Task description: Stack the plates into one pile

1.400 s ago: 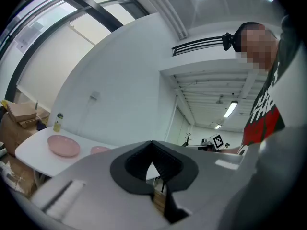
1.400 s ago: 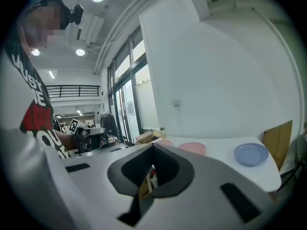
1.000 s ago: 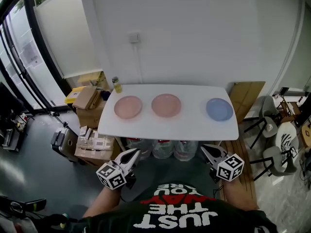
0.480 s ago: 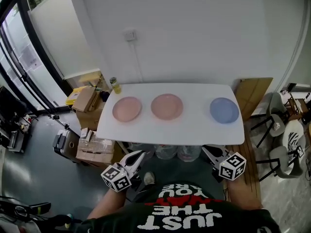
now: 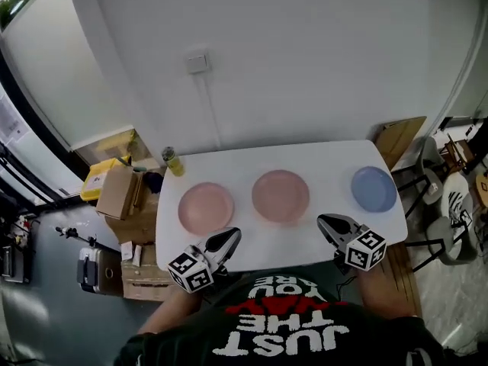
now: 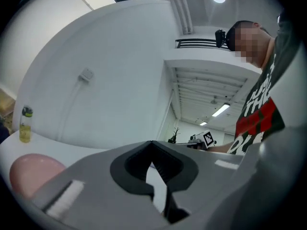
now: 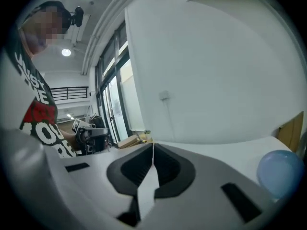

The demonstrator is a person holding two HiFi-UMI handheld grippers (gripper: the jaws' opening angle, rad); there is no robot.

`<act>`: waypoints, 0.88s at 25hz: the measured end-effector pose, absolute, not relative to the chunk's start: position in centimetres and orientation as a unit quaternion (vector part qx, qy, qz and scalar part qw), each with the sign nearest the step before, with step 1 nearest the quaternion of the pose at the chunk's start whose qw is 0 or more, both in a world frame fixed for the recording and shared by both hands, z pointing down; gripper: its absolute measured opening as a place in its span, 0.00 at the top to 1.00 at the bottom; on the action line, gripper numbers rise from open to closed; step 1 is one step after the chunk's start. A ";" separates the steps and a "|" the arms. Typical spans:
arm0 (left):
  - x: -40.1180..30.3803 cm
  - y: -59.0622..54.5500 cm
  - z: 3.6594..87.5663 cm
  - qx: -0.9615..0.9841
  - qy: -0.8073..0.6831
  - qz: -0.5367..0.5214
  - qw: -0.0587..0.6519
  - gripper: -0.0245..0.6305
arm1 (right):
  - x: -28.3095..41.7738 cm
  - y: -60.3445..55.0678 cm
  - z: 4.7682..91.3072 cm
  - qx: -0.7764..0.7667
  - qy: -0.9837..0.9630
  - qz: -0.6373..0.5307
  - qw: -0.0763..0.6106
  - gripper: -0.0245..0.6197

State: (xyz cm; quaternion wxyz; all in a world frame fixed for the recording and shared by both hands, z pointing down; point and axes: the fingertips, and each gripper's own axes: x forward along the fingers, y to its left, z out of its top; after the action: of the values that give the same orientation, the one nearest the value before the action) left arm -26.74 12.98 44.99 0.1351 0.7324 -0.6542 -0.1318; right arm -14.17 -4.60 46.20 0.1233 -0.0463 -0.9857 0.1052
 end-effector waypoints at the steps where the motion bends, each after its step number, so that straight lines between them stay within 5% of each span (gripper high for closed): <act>1: -28.3 12.5 44.9 0.739 -0.647 -0.127 0.135 0.95 | -15.7 -5.3 46.1 -0.035 -0.986 0.105 0.127 0.95; 14: -34.4 6.2 48.7 0.714 -0.664 -0.130 0.180 0.95 | -22.1 -15.6 56.8 0.007 -0.956 0.144 0.255 0.95; 22: -32.9 1.9 50.0 0.654 -0.722 -0.124 0.190 0.95 | -24.4 -20.6 63.2 -0.054 -0.932 0.179 0.309 0.82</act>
State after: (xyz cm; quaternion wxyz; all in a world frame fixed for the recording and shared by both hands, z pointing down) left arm -32.91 1.95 50.01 0.1905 0.6540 -0.7216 -0.1237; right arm -24.43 -20.63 63.18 0.3093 -0.0539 -0.9324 0.1788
